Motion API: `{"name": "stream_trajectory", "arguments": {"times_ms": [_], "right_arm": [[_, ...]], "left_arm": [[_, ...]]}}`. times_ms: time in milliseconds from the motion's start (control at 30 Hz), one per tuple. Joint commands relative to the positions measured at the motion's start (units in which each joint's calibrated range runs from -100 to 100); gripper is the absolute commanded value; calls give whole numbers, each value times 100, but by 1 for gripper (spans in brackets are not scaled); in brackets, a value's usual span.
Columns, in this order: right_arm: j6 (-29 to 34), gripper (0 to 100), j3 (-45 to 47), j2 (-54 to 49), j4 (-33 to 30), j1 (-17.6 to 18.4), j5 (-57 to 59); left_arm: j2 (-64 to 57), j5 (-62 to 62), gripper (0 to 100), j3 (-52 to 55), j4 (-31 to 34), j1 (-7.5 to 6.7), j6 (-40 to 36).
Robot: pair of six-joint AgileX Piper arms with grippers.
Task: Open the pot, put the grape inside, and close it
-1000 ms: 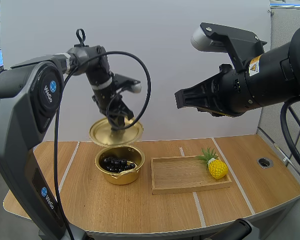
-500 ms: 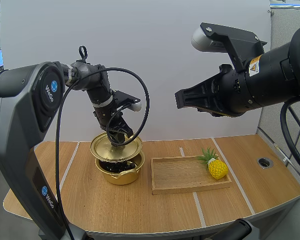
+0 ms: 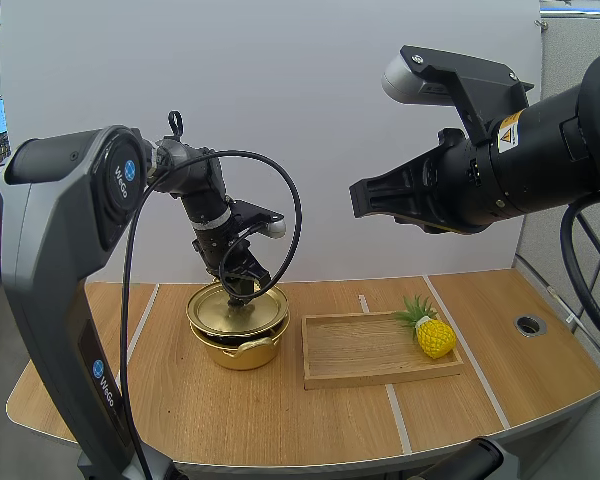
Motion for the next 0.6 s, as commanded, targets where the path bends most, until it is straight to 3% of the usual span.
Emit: {"name": "stream_trajectory", "arguments": {"times_ms": [0, 400, 467, 567], "right_arm": [[-56, 0, 8, -54, -26, -25, 0], [-56, 0, 8, -54, -26, -25, 0], [-56, 0, 8, -54, -26, -25, 0], [-56, 0, 8, -54, -26, -25, 0]], "left_arm": [[86, -374, 0, 191, -128, -3, 54], [138, -426, 1, 347, -100, -3, 99], [126, -426, 8, 347, -100, -3, 99], [87, -365, 36, 347, -100, -3, 99]]}}
